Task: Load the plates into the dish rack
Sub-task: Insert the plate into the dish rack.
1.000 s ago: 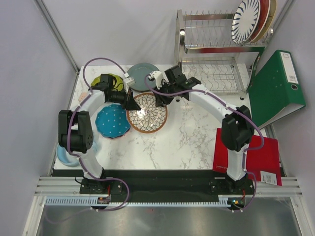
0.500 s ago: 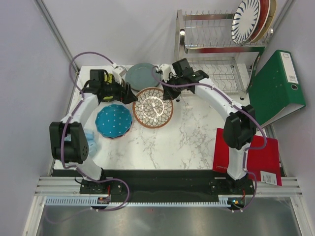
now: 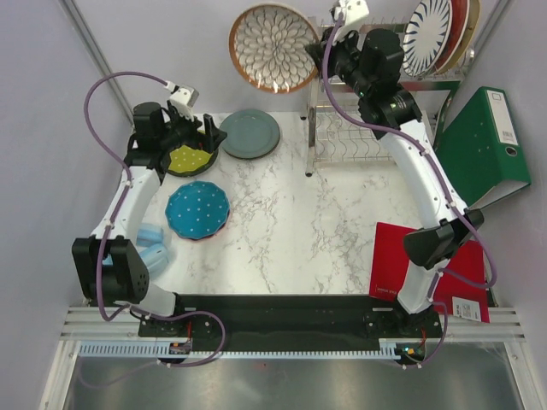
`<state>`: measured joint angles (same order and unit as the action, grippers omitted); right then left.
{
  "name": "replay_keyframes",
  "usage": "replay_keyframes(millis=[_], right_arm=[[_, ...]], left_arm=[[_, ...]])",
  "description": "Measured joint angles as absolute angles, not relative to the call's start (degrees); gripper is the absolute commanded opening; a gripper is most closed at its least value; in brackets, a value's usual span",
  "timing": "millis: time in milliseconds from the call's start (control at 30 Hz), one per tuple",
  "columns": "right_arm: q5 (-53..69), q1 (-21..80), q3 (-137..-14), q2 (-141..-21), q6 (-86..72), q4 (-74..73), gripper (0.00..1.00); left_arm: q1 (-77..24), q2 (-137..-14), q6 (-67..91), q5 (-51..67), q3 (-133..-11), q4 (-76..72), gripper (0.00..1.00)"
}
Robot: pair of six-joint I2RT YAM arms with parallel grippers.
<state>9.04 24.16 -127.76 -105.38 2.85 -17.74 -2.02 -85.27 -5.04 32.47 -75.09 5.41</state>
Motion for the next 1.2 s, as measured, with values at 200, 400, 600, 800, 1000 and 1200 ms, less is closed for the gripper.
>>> replay_keyframes(millis=[200,400,600,800,1000,1200], right_arm=[[-8.38,26.17,-127.85,-105.14,4.19,-0.95,0.00],[-26.92,25.82,-133.34,-108.51,12.08,7.64,0.00],[-39.40,24.93,-133.38,-108.53,22.20,11.99,0.00],[-46.28,22.15,-133.82,-108.53,26.48,7.38,0.00],[-49.08,18.28,-136.29,-108.55,29.80,0.97,0.00],[-49.84,15.81,-137.53,-107.55,29.54,-3.27,0.00]], left_arm=[[-5.50,-88.03,-1.65,31.55,-72.88,5.48,1.00],[-9.80,-88.01,-1.30,31.57,-71.77,3.99,1.00],[-10.07,-88.05,-0.82,31.33,-69.56,3.66,1.00],[-11.46,-88.82,-0.47,31.05,-68.07,1.43,1.00],[-12.91,-90.78,1.02,30.02,-67.35,-0.60,1.00],[-13.67,-92.51,2.13,29.91,-67.09,-1.93,1.00]])
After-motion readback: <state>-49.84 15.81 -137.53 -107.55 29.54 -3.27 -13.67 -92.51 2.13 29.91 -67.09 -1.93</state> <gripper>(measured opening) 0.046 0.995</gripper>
